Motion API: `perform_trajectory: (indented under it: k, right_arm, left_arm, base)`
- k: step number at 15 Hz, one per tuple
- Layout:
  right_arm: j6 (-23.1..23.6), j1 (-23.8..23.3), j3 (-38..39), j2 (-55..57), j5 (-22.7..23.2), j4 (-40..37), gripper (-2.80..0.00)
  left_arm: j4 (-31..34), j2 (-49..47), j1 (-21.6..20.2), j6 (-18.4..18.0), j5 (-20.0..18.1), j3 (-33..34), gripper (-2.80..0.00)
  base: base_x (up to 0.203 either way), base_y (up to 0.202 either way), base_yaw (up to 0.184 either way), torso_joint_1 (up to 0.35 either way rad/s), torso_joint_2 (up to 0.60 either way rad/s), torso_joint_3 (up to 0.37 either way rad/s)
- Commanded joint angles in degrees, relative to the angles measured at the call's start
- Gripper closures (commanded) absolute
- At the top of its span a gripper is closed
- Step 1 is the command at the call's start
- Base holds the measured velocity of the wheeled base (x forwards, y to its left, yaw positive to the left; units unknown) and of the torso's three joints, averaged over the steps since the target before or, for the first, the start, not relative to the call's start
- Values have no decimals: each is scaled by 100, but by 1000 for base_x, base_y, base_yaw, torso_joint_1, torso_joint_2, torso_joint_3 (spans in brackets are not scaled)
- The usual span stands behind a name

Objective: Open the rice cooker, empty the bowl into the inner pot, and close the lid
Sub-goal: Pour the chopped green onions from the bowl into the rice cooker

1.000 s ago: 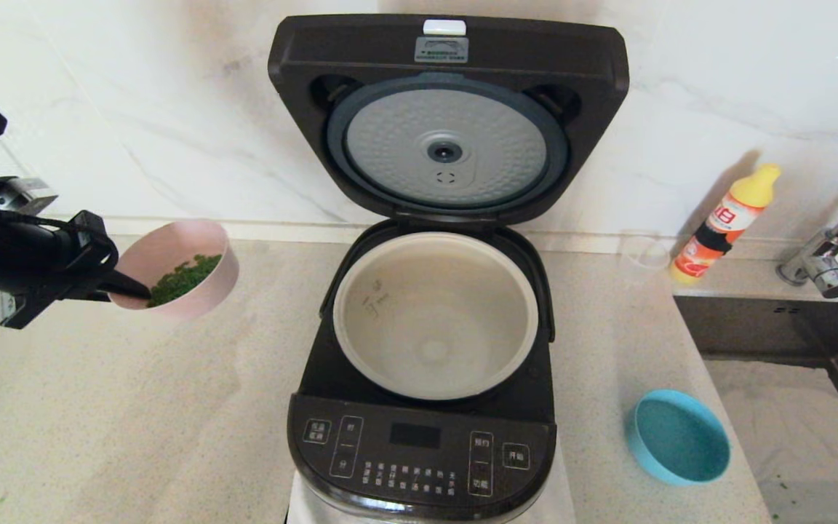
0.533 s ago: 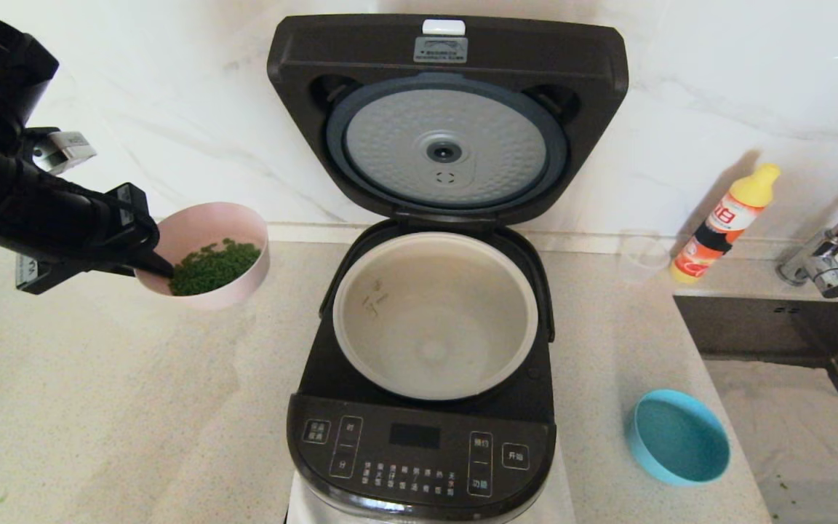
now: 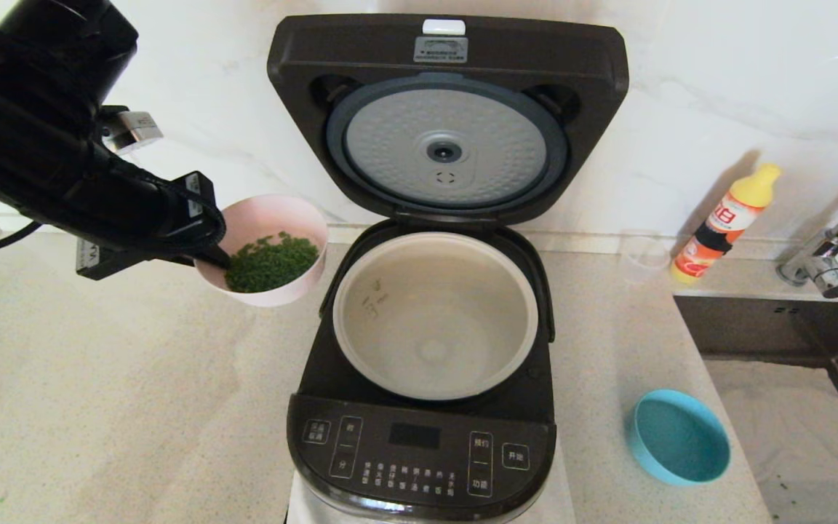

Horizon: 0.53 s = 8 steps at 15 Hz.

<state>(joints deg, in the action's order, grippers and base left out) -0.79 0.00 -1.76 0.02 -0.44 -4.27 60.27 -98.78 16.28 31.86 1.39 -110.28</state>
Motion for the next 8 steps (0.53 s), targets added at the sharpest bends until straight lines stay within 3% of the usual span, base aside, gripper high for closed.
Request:
perform_trajectory:
  k: [1,8]
  right_arm:
    - [0,0,0,-2,0,-4,0]
    - [0,0,0,6,0,-4,0]
  left_arm:
    - [-88,-85,303,109,141,-8,0]
    - [-618,-343,1206,576,739,-3,0]
  base:
    - [0,0,0,0,0,0]
    - [0,0,0,0,0,0]
